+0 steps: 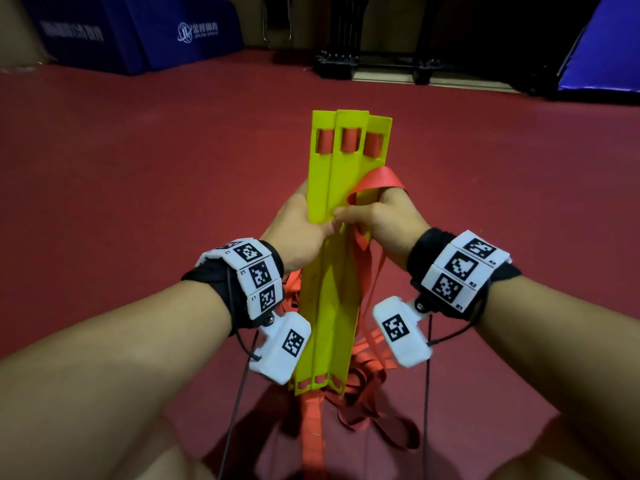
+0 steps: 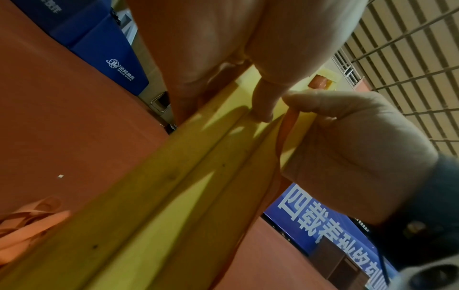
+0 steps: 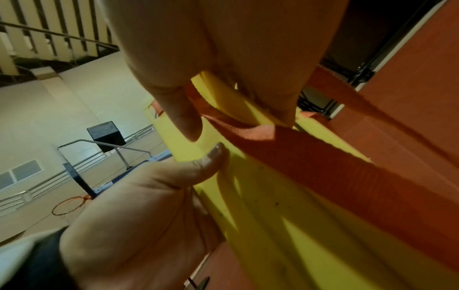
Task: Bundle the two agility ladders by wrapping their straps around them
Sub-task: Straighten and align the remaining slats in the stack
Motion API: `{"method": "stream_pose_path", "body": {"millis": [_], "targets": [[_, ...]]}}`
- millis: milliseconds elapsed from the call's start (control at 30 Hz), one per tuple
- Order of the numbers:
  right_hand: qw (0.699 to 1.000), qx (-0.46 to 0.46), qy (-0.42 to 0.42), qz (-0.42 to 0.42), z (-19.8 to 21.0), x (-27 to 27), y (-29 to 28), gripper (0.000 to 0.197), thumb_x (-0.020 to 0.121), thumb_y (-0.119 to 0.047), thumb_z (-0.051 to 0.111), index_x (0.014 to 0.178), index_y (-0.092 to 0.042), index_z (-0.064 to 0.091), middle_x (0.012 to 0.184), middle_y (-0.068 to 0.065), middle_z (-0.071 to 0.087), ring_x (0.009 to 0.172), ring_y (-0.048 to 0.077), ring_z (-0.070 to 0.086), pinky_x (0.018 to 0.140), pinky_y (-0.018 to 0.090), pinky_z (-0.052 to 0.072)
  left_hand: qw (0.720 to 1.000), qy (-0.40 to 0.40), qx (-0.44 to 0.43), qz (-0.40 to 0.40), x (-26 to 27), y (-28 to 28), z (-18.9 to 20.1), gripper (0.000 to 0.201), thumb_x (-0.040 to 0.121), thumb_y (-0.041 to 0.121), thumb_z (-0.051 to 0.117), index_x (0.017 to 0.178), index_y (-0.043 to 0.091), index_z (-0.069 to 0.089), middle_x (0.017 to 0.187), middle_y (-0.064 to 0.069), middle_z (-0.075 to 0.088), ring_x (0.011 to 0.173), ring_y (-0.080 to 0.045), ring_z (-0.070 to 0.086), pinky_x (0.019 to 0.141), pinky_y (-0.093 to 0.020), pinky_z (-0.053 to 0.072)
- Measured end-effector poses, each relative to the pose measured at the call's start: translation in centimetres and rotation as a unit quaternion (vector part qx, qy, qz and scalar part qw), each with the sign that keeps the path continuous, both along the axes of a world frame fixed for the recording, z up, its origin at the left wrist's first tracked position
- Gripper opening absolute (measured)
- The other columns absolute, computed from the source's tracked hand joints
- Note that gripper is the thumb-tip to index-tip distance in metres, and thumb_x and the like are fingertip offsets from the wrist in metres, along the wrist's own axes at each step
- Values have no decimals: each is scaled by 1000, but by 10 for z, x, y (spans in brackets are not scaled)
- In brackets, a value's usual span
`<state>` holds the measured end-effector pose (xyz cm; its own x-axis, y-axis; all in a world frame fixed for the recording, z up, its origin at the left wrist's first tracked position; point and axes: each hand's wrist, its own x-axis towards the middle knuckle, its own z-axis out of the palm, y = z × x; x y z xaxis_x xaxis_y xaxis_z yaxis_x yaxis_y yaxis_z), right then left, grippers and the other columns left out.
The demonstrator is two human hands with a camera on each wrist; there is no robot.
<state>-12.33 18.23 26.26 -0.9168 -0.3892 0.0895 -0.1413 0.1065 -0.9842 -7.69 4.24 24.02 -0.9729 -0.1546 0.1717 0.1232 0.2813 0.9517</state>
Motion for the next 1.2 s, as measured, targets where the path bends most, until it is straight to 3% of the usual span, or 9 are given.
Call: {"method": "stream_pose_path", "body": {"millis": [133,233,333,433,600,767,933,1100,1200], "targets": [[999,6,21,-30,3,-6,1,41,57,-33,82,55,-14,46,60,11,41,57,26,38,57,53,36,999,-7,15,37,-2,-5,-6,73,74,27,69,144,33,48,124,8,71,115,-18,67,103,-50,51],[998,37,28,-35,-4,-13,3,65,49,-46,87,73,2,50,68,18,54,59,29,50,59,56,45,999,-8,26,47,-4,-5,-7,72,74,24,67,144,26,50,123,4,72,114,-20,68,103,-50,51],[998,25,25,-53,-9,-12,1,94,39,-51,95,108,-7,50,108,29,67,91,46,69,72,65,55,998,-5,34,55,0,-2,-1,61,81,9,68,140,18,54,117,-1,73,107,-22,71,98,-49,55],[998,-20,12,-61,-2,-12,4,87,48,-24,92,118,-10,44,110,22,70,97,38,70,84,60,56,997,-1,38,60,0,-5,1,53,93,-9,62,140,12,53,115,-2,71,104,-19,70,96,-41,55],[997,-2,5,-78,-2,-17,11,106,44,-30,89,136,-16,38,129,8,51,117,27,56,97,46,52,996,5,65,56,2,-7,6,49,91,-13,62,132,12,55,110,-2,71,103,-20,69,92,-38,56],[996,15,-10,-91,-8,-29,16,82,37,-14,74,116,-14,53,113,10,61,102,33,62,80,46,53,992,4,121,40,6,-7,15,51,86,-17,64,129,9,55,105,-2,71,96,-18,71,85,-35,60],[993,0,-37,-109,-15,-40,19,67,51,-5,69,116,-14,55,114,9,62,98,26,62,73,38,53,992,-5,119,36,11,-5,22,40,71,-27,53,85,10,59,73,-1,64,75,-22,62,69,-33,48],[996,-13,-19,-88,-22,-47,17,68,65,-23,71,128,-5,54,99,11,68,73,20,63,65,37,53,991,-7,131,-8,24,6,34,30,56,-16,54,72,9,52,60,2,54,58,-15,53,52,-23,41],[995,-12,-7,-99,-25,-49,15,80,68,-31,71,139,-5,45,114,13,64,83,19,63,69,34,52,988,-9,152,10,26,8,36,34,59,-23,49,72,8,49,56,2,51,57,-17,50,47,-21,39]]}}
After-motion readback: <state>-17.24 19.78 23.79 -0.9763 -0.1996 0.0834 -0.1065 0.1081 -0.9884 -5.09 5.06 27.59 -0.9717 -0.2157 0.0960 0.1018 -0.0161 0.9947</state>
